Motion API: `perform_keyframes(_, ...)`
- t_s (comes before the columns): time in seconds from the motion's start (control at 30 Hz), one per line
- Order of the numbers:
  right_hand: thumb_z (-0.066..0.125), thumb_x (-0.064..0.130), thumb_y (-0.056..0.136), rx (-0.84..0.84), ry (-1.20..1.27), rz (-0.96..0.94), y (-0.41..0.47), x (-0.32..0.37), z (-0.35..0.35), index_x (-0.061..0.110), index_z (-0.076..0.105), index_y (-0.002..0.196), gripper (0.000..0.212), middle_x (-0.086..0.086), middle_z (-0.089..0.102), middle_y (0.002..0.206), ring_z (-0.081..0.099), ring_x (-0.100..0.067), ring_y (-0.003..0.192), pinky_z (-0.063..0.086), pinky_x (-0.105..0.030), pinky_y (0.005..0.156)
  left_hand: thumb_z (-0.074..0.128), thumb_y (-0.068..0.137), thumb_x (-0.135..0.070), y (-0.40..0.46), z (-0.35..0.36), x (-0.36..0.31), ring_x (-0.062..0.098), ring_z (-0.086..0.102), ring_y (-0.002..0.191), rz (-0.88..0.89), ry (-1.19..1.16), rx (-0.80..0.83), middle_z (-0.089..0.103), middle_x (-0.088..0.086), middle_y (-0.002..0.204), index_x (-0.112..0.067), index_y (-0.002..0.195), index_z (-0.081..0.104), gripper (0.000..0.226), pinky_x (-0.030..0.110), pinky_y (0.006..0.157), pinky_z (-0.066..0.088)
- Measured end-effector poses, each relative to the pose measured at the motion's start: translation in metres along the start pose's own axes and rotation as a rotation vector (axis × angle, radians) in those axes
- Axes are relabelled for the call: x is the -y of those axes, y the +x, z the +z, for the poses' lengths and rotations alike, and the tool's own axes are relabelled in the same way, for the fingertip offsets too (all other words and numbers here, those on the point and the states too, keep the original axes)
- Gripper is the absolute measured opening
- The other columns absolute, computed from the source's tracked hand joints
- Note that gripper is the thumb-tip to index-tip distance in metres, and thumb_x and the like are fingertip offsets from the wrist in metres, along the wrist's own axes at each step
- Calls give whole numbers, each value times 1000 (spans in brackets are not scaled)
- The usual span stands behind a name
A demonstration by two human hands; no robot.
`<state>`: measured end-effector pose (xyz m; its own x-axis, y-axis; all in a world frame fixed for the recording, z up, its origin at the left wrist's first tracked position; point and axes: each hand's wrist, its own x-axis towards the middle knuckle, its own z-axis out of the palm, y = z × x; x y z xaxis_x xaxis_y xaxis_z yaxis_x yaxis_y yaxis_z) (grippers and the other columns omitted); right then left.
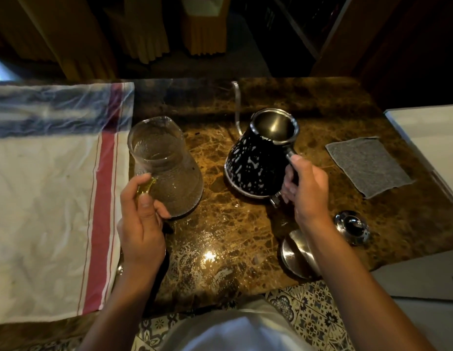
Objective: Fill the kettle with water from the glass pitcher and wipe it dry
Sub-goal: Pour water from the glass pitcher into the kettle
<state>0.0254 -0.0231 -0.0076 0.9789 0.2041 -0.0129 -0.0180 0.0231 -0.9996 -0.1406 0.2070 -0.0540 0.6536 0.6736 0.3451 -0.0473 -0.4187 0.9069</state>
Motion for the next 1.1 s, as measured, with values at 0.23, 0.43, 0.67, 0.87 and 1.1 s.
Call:
perform_keyframes(0.23,55,47,97,128,-3,-8,-6,-10,3,13,51,62,49,6,40,44,35,-12,39,30,-29,43,34,108,-56,-3,2,-15,16,52,55,-110,-109,-21,63,6,76,-29,142,47,46,30,52,43)
perform_keyframes(0.43,53,49,98,139,-26,-41,-7,-13,5,19,47,60,49,7,41,45,36,-12,40,26,-37,44,49,93,-73,-13,-14,-29,26,67,83,-346,-179,-35,70,1,83,-29,95,69,49,53,83,57)
perform_keyframes(0.67,53,52,99,118,-39,-57,-9,-17,5,15,46,63,51,6,41,47,36,-12,41,27,-31,43,53,92,-69,-2,-18,-26,16,56,75,-404,-259,103,63,4,79,-24,78,65,49,40,72,43)
perform_keyframes(0.87,53,55,96,115,-29,-41,-9,-14,7,22,46,60,50,4,40,47,34,-15,41,24,-33,45,67,84,-69,16,-20,-12,2,53,57,-306,-137,-105,60,-14,58,-32,63,68,42,19,53,47)
perform_keyframes(1.1,53,56,92,117,-18,-43,-11,-12,8,5,44,66,58,0,36,48,31,-17,44,20,-40,47,74,82,-65,46,-33,-2,20,49,51,-157,-24,-41,57,2,53,-8,68,63,60,41,53,50)
